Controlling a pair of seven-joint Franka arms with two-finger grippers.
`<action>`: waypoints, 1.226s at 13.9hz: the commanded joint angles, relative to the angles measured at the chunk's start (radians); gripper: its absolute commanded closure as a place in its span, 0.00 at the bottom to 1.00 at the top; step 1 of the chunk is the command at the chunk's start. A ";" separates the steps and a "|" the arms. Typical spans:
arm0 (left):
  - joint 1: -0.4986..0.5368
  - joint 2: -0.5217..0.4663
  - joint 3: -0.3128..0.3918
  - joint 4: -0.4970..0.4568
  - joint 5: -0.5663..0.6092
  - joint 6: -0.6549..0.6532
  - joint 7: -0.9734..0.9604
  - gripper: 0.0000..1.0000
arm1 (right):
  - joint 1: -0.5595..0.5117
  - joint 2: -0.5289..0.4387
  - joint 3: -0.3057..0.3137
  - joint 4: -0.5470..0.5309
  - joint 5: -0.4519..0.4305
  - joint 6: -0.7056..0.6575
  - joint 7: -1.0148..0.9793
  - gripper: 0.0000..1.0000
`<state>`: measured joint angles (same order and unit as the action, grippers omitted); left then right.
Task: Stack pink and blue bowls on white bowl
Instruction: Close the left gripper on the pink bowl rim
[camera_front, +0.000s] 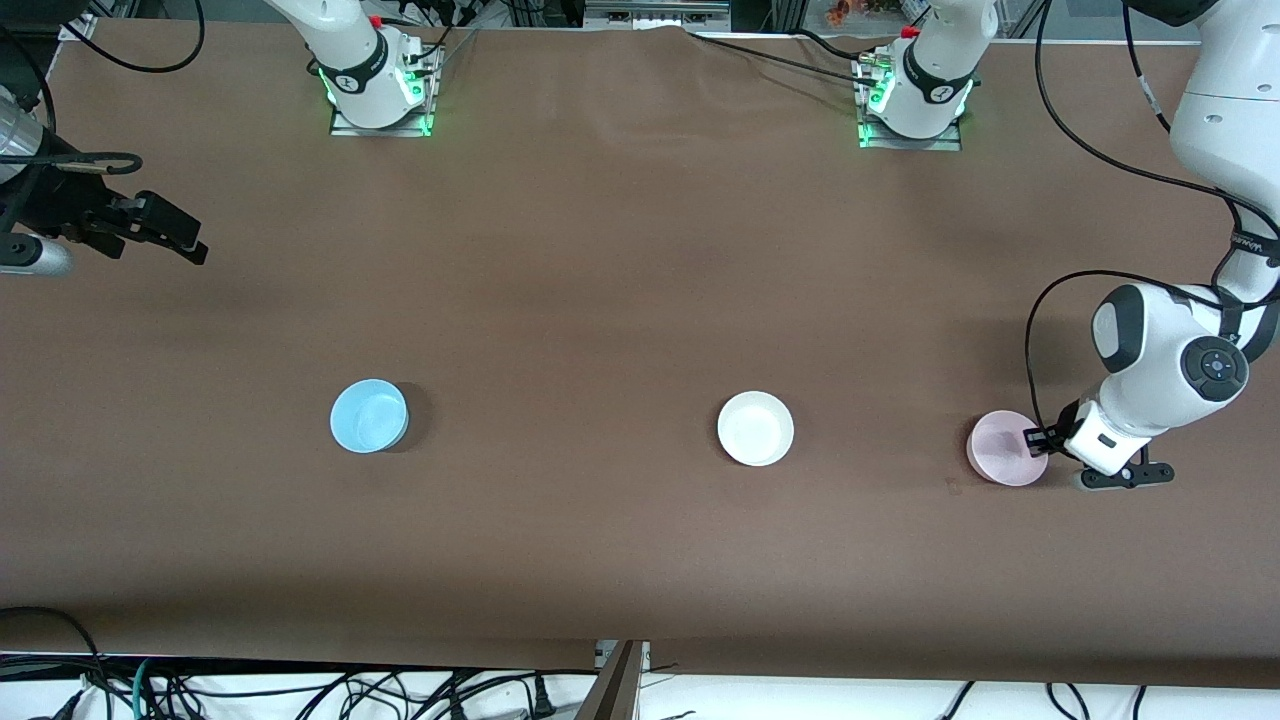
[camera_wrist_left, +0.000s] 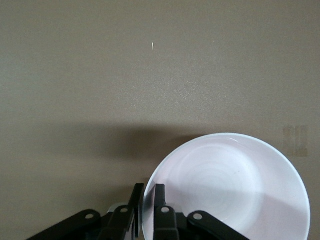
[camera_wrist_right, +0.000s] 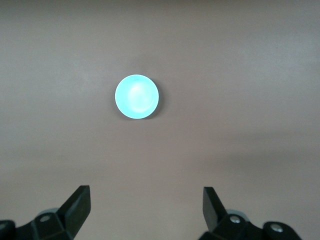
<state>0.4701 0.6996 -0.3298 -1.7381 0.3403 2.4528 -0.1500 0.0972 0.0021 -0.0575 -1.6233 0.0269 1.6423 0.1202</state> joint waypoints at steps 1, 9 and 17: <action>0.001 -0.011 -0.005 -0.012 0.014 0.011 -0.017 0.84 | -0.005 -0.004 -0.001 0.003 0.016 0.002 -0.008 0.01; 0.001 -0.019 -0.009 -0.004 0.012 0.009 -0.026 0.72 | -0.005 -0.004 -0.001 0.003 0.016 0.002 -0.008 0.01; 0.005 -0.032 -0.018 -0.004 0.012 0.000 -0.026 0.74 | -0.005 -0.004 -0.001 0.003 0.016 0.002 -0.008 0.01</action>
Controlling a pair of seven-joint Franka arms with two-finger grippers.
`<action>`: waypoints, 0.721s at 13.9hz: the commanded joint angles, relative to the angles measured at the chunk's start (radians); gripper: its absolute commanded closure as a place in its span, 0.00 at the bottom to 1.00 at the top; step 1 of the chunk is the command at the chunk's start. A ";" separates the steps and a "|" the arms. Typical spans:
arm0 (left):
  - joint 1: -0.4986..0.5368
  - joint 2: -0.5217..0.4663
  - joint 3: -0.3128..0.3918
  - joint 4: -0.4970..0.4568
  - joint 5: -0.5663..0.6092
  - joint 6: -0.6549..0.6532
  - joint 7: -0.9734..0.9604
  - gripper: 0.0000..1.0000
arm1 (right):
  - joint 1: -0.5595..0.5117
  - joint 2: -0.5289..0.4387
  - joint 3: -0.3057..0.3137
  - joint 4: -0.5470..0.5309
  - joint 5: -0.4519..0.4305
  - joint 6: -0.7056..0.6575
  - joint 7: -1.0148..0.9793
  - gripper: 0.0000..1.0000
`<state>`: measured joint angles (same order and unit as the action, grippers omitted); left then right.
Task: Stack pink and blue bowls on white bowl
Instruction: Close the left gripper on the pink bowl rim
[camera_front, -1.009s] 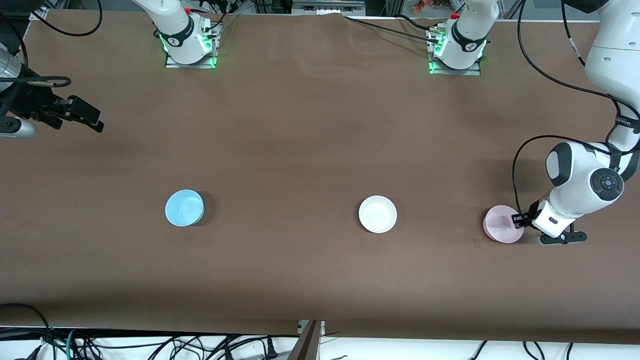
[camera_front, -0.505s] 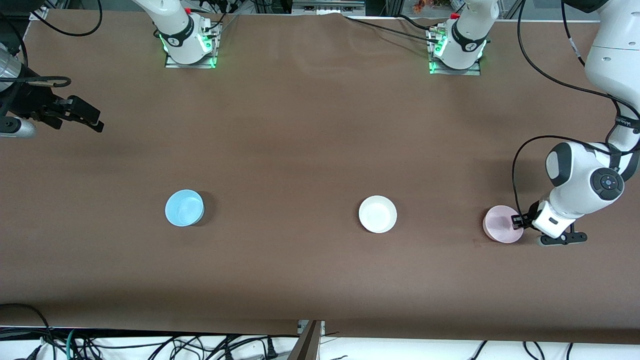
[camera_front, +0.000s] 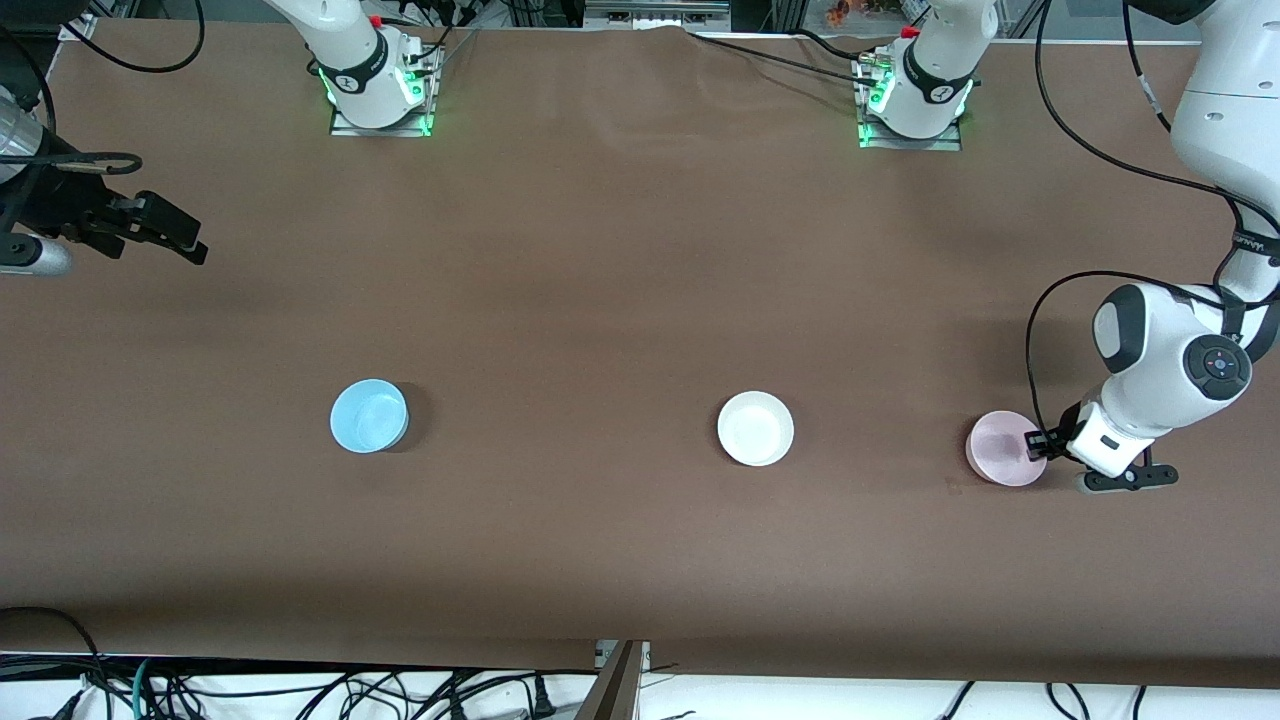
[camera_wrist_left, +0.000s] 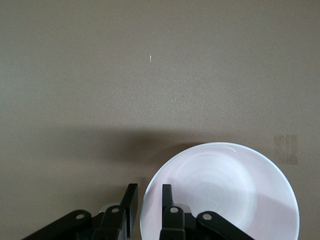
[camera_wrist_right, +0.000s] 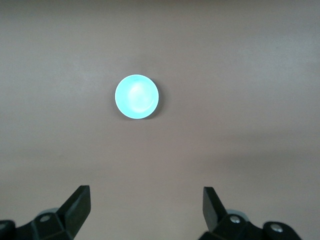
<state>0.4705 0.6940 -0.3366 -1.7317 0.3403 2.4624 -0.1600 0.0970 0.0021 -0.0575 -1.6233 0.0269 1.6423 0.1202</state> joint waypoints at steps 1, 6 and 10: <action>0.008 -0.028 -0.016 -0.012 0.012 -0.010 -0.016 0.74 | -0.005 -0.004 -0.001 0.003 0.016 0.002 -0.008 0.01; 0.010 -0.030 -0.016 -0.014 0.012 -0.011 -0.018 0.77 | -0.005 -0.004 -0.001 0.003 0.016 0.002 -0.008 0.01; 0.010 -0.028 -0.016 -0.014 0.012 -0.011 -0.018 0.82 | -0.005 -0.004 -0.001 0.003 0.016 0.002 -0.008 0.01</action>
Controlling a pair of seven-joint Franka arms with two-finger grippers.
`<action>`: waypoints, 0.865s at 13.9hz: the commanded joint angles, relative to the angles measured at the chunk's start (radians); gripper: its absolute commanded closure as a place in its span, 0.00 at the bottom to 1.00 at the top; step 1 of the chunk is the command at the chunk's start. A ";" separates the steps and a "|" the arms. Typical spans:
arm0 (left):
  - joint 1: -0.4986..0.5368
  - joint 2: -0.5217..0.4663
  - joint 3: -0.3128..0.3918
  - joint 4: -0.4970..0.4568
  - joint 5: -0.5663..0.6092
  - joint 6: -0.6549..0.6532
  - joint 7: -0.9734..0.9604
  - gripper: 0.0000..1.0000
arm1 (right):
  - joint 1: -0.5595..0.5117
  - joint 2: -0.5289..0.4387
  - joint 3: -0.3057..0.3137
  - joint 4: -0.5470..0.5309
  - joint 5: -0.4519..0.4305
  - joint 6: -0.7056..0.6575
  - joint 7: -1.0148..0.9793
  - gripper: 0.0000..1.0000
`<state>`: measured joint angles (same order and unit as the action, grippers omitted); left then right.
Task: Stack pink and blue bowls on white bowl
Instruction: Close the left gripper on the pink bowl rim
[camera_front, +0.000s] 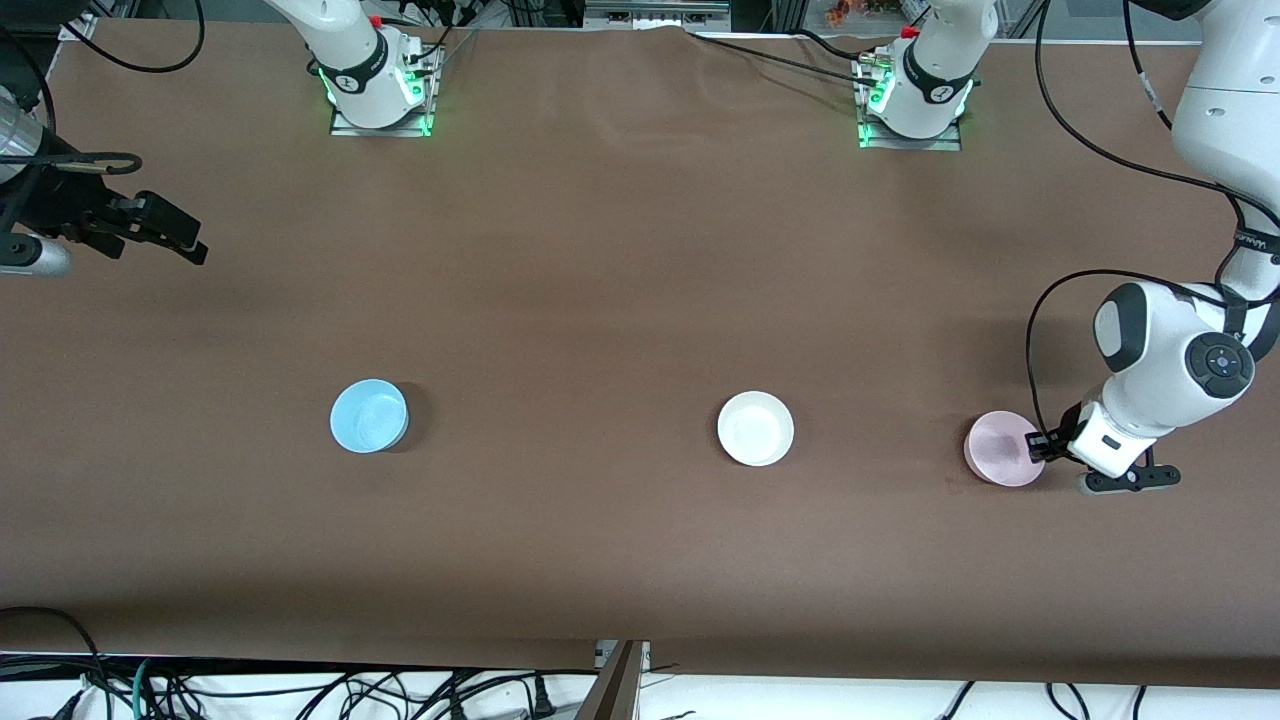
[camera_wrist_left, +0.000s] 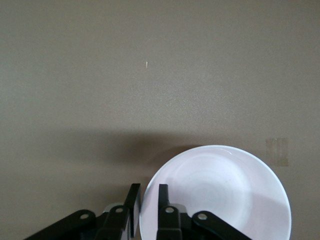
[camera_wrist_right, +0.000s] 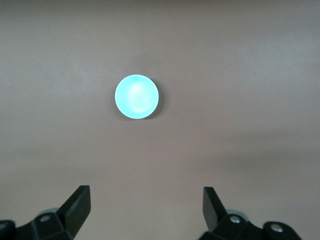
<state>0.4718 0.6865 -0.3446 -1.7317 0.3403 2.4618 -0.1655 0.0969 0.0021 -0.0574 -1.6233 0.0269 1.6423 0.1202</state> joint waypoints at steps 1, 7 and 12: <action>0.008 -0.021 -0.008 -0.014 0.012 -0.009 -0.012 0.86 | -0.005 -0.004 -0.001 0.003 0.016 0.002 -0.007 0.01; 0.008 -0.019 -0.008 -0.014 0.012 -0.009 -0.014 1.00 | -0.003 -0.001 0.001 0.003 0.016 0.007 -0.008 0.01; 0.002 -0.021 -0.010 -0.006 0.012 -0.009 -0.028 1.00 | -0.003 0.001 0.001 0.003 0.016 0.007 -0.007 0.01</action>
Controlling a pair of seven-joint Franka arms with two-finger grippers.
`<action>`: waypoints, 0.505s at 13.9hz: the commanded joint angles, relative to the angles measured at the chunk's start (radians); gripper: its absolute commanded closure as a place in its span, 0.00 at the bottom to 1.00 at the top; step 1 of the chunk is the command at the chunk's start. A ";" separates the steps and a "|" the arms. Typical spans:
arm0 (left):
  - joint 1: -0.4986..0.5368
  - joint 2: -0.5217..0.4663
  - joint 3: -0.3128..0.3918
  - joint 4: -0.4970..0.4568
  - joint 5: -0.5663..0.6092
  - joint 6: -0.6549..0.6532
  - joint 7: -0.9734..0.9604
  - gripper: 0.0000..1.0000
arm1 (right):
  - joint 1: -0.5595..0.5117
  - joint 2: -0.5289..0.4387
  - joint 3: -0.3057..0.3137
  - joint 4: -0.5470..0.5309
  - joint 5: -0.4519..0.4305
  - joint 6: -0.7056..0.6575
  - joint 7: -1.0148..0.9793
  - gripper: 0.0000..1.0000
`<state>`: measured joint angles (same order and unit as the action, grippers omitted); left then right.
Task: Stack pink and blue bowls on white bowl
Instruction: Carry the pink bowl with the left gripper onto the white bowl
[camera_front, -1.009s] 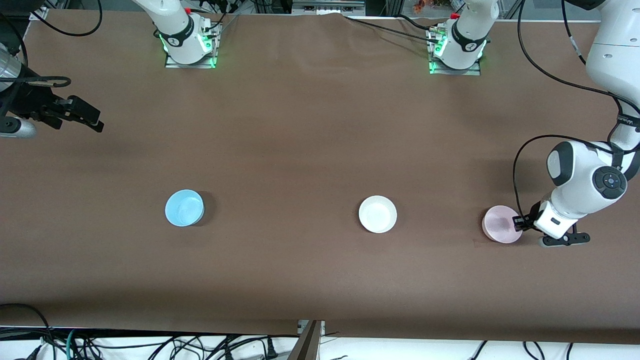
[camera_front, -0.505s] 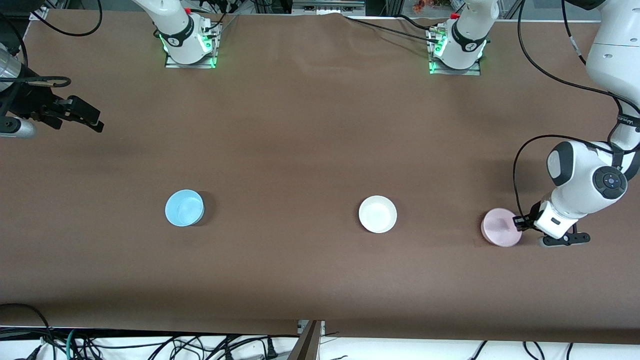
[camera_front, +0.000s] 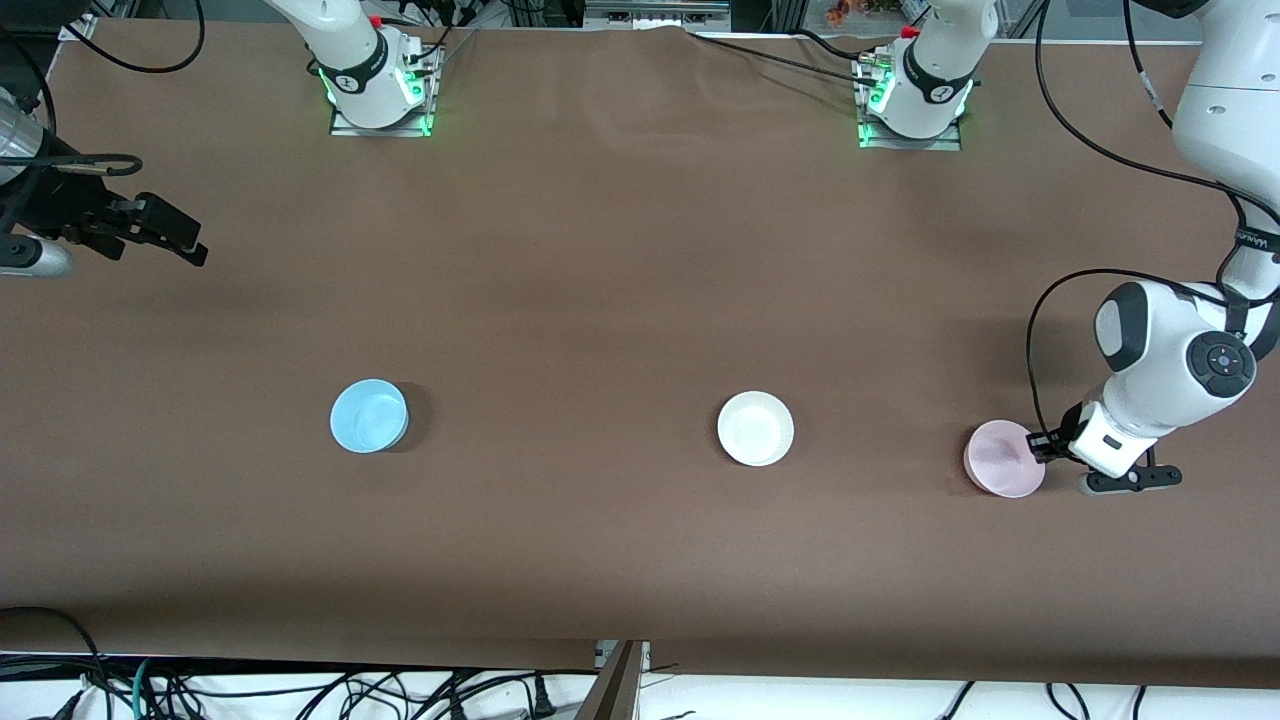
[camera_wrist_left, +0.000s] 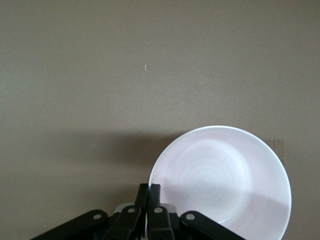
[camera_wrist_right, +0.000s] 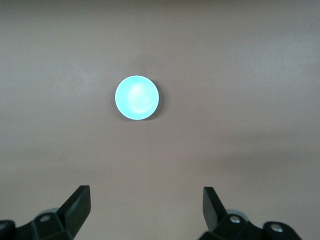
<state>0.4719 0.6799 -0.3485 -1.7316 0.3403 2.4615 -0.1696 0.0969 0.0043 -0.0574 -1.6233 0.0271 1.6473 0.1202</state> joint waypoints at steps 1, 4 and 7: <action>0.002 -0.014 -0.021 -0.003 0.011 -0.009 -0.053 1.00 | -0.003 -0.001 0.001 0.003 0.016 -0.003 -0.007 0.01; 0.004 -0.016 -0.073 0.012 0.011 -0.009 -0.151 1.00 | -0.003 -0.006 0.002 0.002 0.014 -0.009 -0.005 0.01; 0.004 -0.031 -0.130 0.012 0.011 -0.010 -0.260 1.00 | -0.003 -0.006 0.002 0.000 0.016 -0.011 -0.005 0.01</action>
<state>0.4715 0.6737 -0.4479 -1.7169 0.3403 2.4620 -0.3602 0.0969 0.0046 -0.0574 -1.6233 0.0273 1.6455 0.1202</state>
